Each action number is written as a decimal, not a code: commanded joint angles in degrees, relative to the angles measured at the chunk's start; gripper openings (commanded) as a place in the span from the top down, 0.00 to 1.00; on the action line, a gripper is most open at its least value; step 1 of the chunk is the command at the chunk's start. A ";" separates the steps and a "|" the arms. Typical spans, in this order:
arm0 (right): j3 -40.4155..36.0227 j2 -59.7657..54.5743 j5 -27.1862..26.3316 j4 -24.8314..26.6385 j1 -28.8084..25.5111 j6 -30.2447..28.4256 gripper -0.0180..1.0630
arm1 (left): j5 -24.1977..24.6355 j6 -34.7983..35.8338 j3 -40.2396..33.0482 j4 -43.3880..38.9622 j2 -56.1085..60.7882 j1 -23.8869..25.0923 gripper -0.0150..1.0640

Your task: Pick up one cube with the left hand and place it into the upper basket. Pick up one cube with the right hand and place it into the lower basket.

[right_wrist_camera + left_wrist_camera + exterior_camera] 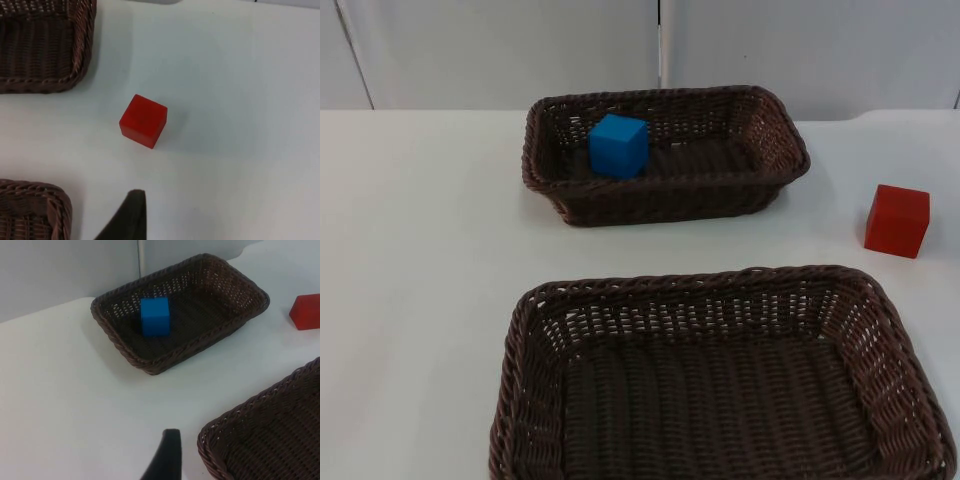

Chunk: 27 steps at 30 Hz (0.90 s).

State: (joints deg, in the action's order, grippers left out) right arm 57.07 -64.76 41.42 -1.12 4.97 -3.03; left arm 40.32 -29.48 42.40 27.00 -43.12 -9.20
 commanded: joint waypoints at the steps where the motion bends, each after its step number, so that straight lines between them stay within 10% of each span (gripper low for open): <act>1: 1.59 -2.64 -0.95 0.17 0.26 -0.65 0.01 | -0.12 0.39 -0.09 0.60 0.30 0.09 0.26; 14: 9.65 -17.01 0.59 0.17 0.26 -3.26 0.01 | -0.12 0.39 -0.09 0.60 0.30 0.09 0.26; 27: 18.80 -31.74 0.99 3.43 0.34 -18.11 0.01 | -0.36 0.39 -0.09 0.57 0.30 0.09 0.26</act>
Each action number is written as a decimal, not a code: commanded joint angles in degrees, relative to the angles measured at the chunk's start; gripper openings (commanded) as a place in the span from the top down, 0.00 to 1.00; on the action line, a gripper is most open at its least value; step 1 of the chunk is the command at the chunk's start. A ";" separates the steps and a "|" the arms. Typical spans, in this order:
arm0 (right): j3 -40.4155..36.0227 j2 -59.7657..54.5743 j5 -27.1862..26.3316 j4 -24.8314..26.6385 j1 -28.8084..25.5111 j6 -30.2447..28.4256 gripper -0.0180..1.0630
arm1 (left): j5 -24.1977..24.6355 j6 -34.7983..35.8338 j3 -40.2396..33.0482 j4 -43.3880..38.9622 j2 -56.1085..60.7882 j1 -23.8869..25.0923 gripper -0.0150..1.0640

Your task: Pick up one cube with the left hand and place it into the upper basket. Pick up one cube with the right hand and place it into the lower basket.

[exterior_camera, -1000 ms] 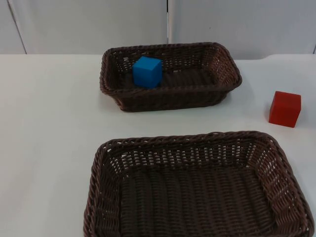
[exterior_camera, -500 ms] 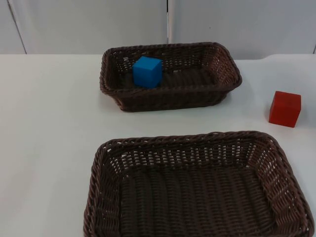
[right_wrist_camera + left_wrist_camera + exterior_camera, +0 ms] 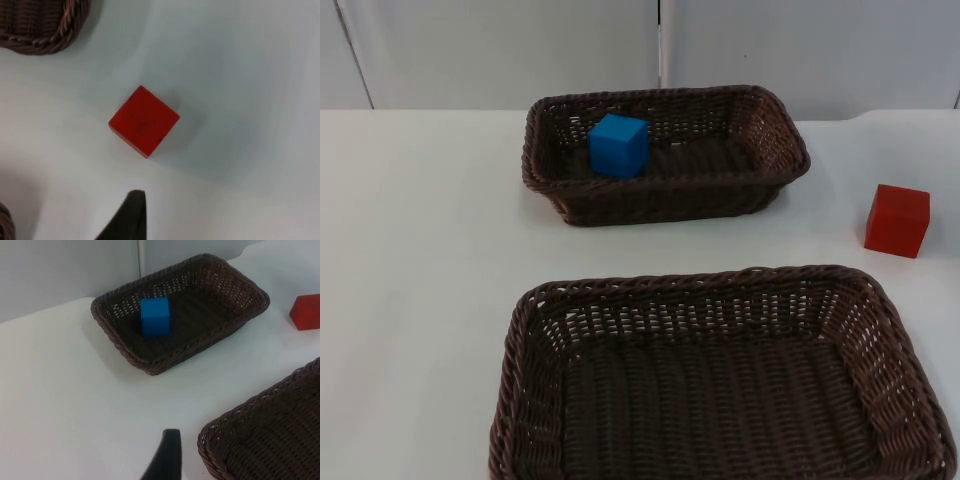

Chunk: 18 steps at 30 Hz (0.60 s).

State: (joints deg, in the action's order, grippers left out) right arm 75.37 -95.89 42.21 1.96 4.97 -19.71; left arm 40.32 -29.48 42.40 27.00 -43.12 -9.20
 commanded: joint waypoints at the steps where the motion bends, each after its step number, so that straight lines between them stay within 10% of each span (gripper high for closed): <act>1: 1.23 -2.09 0.19 0.70 0.34 -2.29 0.01 | -0.36 0.39 -0.09 0.42 0.30 0.09 0.26; 18: 13.04 -18.89 1.54 13.74 0.37 -20.76 0.02 | -0.47 0.39 -0.09 0.56 0.18 0.09 0.26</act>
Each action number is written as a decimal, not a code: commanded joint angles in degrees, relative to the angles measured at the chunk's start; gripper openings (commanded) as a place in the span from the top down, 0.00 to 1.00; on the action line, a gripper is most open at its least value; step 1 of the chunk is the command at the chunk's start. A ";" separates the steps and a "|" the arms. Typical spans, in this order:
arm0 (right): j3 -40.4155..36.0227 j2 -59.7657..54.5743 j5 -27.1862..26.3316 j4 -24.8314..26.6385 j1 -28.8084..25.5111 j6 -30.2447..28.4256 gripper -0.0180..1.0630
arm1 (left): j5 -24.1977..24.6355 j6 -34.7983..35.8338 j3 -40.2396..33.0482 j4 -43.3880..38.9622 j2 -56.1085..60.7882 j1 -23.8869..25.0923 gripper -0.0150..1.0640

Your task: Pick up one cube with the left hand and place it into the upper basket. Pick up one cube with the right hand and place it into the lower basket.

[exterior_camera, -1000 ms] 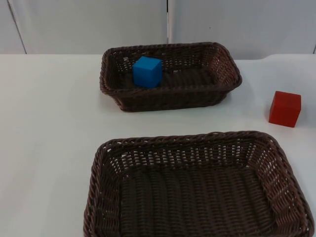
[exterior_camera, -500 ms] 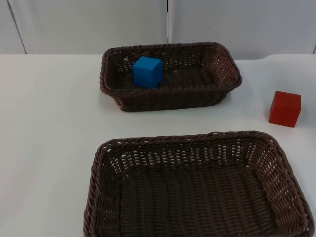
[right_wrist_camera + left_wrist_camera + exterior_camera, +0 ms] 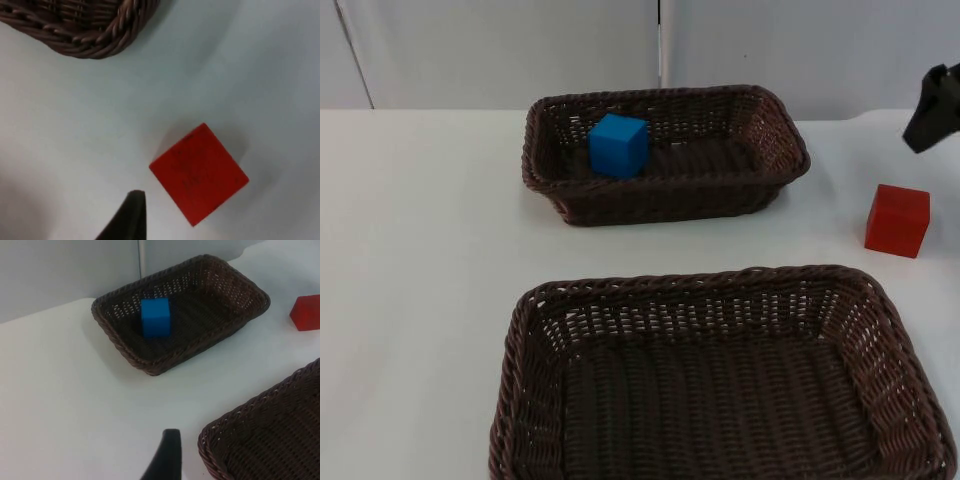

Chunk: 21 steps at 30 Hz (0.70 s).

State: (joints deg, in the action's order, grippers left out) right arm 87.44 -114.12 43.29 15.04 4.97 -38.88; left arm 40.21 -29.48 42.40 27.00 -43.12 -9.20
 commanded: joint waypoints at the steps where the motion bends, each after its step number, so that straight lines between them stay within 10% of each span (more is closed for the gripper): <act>1: 1.69 -1.72 0.89 0.65 0.37 -3.17 0.02 | -0.25 0.39 -0.09 0.56 0.18 0.09 0.26; 21: 3.57 -13.19 -4.13 0.99 4.38 -12.79 0.02 | -0.47 0.39 -0.09 0.43 0.18 0.09 0.26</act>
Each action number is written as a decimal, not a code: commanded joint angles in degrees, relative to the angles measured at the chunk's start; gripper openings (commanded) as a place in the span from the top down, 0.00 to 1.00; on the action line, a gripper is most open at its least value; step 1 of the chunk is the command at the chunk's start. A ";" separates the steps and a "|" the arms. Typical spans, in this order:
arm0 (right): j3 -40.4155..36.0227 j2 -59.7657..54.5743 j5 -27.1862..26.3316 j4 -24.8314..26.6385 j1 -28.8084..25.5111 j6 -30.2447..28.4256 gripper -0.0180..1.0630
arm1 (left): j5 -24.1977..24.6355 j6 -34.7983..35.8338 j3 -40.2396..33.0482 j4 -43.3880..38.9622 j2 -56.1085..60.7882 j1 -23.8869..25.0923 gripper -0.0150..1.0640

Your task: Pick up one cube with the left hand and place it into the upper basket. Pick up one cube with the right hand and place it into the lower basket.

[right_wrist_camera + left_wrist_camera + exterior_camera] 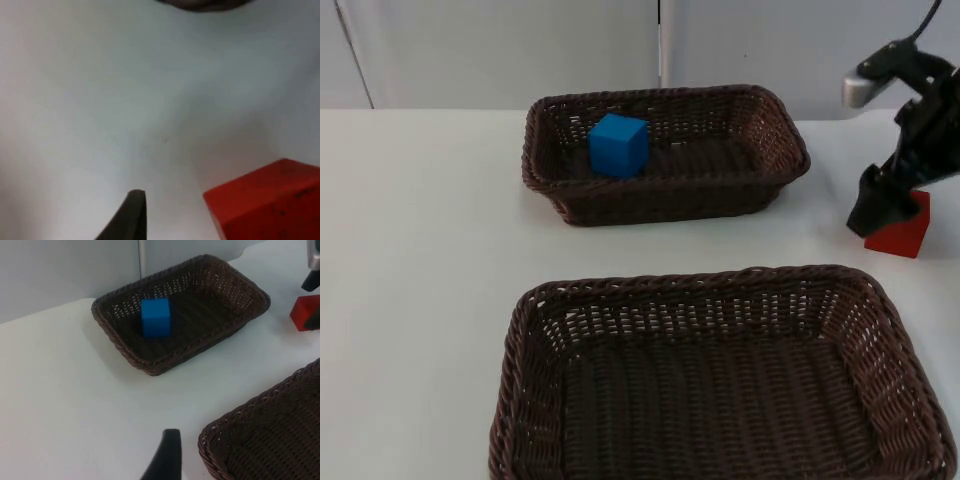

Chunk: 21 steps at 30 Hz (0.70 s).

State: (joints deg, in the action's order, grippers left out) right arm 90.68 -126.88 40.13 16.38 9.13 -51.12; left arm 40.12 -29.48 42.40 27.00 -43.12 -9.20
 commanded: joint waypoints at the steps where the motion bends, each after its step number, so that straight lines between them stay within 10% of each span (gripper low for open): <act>1: 0.33 -0.78 -1.24 -0.71 0.22 -0.55 0.02 | -0.38 0.39 -0.09 0.43 0.18 0.09 0.26; 21: 0.88 -3.72 -2.50 -3.26 0.22 -0.77 0.14 | -0.38 0.39 -0.09 -0.24 0.18 0.09 0.26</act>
State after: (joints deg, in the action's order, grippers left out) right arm 91.37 -130.77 37.38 13.46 9.13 -51.46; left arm 40.12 -29.48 42.40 27.00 -43.12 -9.20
